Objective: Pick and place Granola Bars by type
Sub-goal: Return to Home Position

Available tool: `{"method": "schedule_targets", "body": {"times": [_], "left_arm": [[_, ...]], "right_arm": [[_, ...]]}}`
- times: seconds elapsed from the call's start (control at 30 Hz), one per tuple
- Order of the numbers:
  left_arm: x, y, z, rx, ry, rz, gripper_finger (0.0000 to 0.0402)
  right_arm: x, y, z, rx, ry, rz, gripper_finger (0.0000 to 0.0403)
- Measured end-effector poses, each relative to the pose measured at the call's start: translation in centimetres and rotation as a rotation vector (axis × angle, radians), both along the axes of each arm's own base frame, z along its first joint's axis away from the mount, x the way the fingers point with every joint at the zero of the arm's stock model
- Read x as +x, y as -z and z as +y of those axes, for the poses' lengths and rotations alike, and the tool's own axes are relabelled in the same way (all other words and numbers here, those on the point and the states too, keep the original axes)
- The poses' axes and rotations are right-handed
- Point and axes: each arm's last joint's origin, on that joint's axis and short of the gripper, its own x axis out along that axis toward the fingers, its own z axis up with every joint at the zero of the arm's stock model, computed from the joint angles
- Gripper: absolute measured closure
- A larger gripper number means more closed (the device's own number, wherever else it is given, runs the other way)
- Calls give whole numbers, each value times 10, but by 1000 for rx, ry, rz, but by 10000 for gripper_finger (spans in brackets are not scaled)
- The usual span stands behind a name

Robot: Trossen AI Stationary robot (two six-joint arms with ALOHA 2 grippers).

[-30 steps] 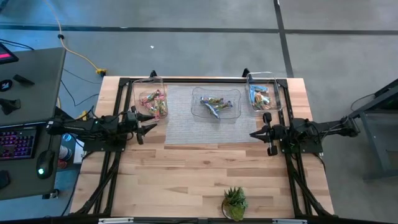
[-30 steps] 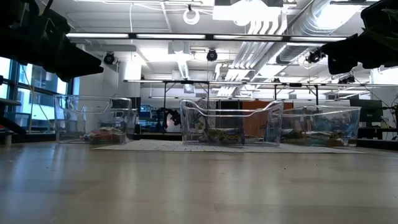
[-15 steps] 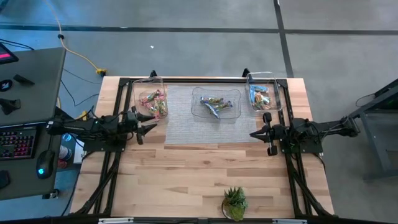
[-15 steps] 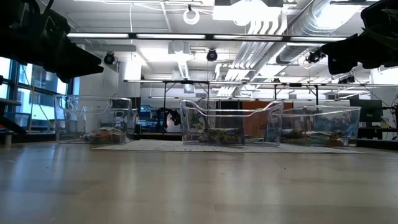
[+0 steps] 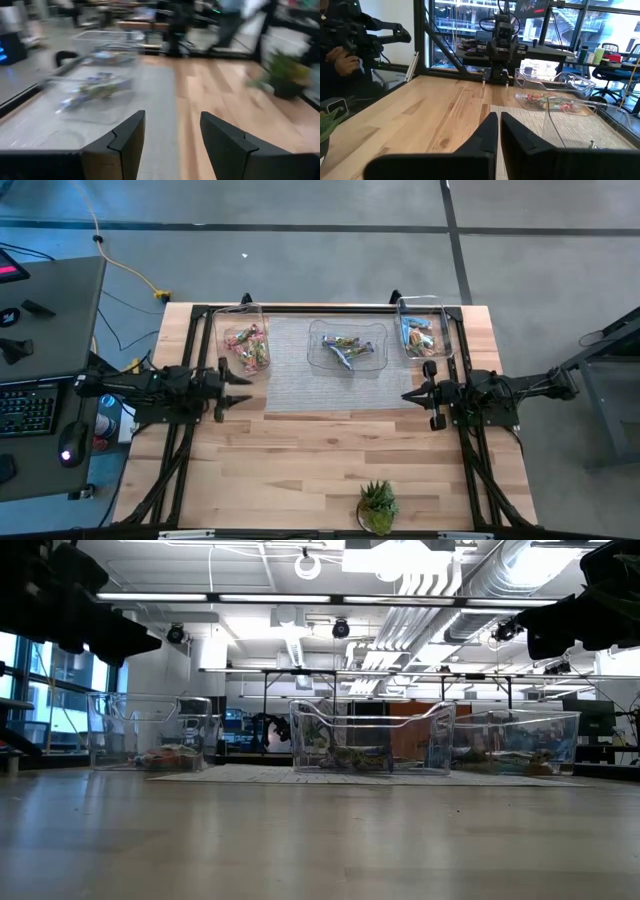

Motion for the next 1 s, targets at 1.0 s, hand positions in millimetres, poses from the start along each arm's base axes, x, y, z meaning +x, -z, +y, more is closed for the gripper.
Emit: {"method": "schedule_targets", "body": {"times": [1.0], "left_arm": [[0, 0, -6, 51, 215, -9, 216]], "right_arm": [[0, 0, 0, 0, 0, 1, 402]]}}
